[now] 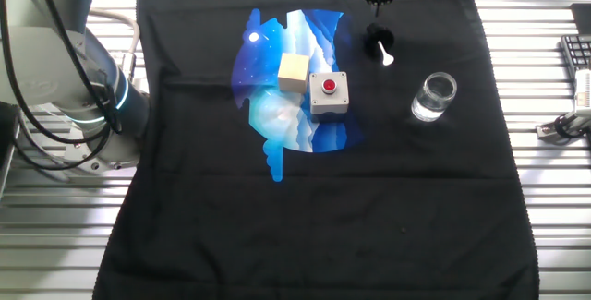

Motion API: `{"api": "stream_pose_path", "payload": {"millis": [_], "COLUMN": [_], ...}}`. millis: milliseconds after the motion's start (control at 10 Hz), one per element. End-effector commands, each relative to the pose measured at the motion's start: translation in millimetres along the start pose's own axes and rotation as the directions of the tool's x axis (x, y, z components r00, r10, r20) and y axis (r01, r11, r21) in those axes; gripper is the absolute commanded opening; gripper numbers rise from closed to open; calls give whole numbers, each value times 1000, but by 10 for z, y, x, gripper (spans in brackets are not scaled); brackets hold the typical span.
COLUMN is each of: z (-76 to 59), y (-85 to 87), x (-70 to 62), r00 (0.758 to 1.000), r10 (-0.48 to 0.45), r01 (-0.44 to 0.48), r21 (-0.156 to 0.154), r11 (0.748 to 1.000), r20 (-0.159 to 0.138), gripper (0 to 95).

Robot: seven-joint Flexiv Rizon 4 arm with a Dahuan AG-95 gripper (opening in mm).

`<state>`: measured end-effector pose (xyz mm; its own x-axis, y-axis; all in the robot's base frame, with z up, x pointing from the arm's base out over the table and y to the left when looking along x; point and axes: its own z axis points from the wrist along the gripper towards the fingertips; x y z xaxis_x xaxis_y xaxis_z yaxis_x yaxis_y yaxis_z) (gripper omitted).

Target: Screw the lid onto the jar

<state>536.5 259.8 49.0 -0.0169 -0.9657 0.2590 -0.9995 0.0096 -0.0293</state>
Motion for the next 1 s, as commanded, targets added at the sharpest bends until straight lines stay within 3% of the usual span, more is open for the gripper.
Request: {"api": "stream_pose_path", "payload": {"millis": [100, 1000], "z": [5, 40], "y": [-5, -41], "x": [19, 137], "r00": [1000, 1000], "r10": [1, -8], "r01": [-1, 8], "r21": [-1, 1], "r11": [1000, 1000], "r20": [-2, -1], "gripper": [0, 0]}}
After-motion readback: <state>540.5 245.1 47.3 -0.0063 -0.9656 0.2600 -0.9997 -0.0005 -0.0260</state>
